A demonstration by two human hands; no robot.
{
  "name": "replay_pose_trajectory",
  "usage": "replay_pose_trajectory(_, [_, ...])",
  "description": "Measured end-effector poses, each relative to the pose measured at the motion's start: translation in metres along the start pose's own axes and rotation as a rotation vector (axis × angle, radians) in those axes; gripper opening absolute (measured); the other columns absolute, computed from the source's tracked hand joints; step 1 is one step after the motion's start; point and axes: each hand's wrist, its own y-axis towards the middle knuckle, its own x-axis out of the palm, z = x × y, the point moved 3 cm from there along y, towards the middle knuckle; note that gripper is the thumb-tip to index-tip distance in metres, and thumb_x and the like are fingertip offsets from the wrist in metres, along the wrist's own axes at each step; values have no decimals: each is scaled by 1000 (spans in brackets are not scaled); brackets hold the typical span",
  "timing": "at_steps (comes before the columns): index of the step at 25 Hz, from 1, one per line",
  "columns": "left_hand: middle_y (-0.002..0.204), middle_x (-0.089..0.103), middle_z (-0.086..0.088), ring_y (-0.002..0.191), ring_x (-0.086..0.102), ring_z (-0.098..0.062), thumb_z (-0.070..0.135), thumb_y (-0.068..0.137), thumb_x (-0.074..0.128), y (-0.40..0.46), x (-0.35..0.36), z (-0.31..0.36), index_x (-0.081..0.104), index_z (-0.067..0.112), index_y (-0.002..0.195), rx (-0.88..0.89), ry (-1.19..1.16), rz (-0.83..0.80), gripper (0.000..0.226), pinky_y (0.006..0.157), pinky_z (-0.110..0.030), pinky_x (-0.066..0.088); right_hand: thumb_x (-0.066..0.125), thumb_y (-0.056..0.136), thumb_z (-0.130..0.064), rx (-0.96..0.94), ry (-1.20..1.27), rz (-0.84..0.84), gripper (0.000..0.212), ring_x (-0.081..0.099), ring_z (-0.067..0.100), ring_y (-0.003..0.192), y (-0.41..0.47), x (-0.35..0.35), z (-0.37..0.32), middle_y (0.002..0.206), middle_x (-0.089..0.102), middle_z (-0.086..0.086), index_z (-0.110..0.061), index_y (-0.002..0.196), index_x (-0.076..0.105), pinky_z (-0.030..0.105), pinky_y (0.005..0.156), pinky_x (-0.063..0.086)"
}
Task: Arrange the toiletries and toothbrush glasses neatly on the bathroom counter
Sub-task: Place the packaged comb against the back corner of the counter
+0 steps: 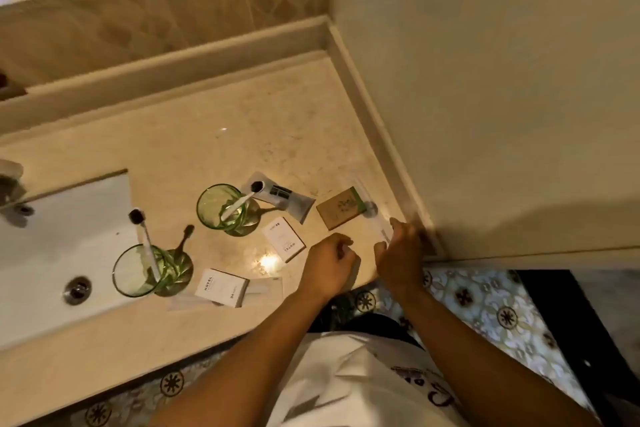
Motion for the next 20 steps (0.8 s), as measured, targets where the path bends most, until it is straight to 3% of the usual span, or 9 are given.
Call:
replay_pose_trajectory(2, [107,75,-7,95,70,-21,24,92,53,20,11,-3,71,12,112,-99,-144,-138,29,89,-32,56,63,84,-7,138,16,-14,39,58,39,109,6,1,-4,121,59,23,-5,124,61,42,91,51])
replay_pose_trajectory(5, [87,60,-15,73,60,-25,9,101,41,37,25,8,56,7,84,-518,-701,-343,22,73,-34,52,64,89,-7,263,58,-32,34,59,36,111,8,1,-7,124,58,21,-5,123,62,41,94,48])
replay_pose_trajectory(6, [86,57,-14,75,59,-27,5,102,38,38,26,10,53,4,84,-618,-785,-364,24,74,-35,50,63,90,-6,305,82,-39,31,59,35,110,7,1,-6,124,57,20,-5,121,63,40,94,48])
replay_pose_trajectory(9, [115,64,-25,108,63,-39,5,103,40,44,20,10,54,-8,118,-631,-818,-350,25,97,-44,51,64,90,-8,401,196,-44,27,60,30,108,2,6,-2,122,59,16,-7,117,65,36,92,49])
replay_pose_trajectory(10, [120,64,-27,107,64,-39,5,102,41,44,19,8,52,-9,125,-632,-838,-346,29,98,-44,52,65,89,-10,436,243,-51,27,61,28,108,2,7,-1,120,62,14,-8,117,65,35,91,49])
replay_pose_trajectory(15, [101,69,-20,84,68,-34,7,99,44,47,22,2,58,-4,119,-672,-824,-355,26,75,-40,58,63,92,-15,540,434,-119,36,60,19,105,2,9,3,111,63,2,-10,128,58,34,91,50])
replay_pose_trajectory(18, [89,66,-18,75,62,-29,6,98,44,52,20,1,61,-3,109,-699,-763,-356,22,67,-34,51,65,92,-16,583,534,-146,36,63,22,105,2,12,5,116,66,7,-12,127,57,39,92,54])
replay_pose_trajectory(20, [81,59,-18,61,51,-24,3,97,43,52,19,6,59,-3,99,-670,-747,-363,17,54,-30,42,68,92,-16,568,525,-173,27,64,21,100,6,10,1,109,68,7,-10,118,62,33,83,52])
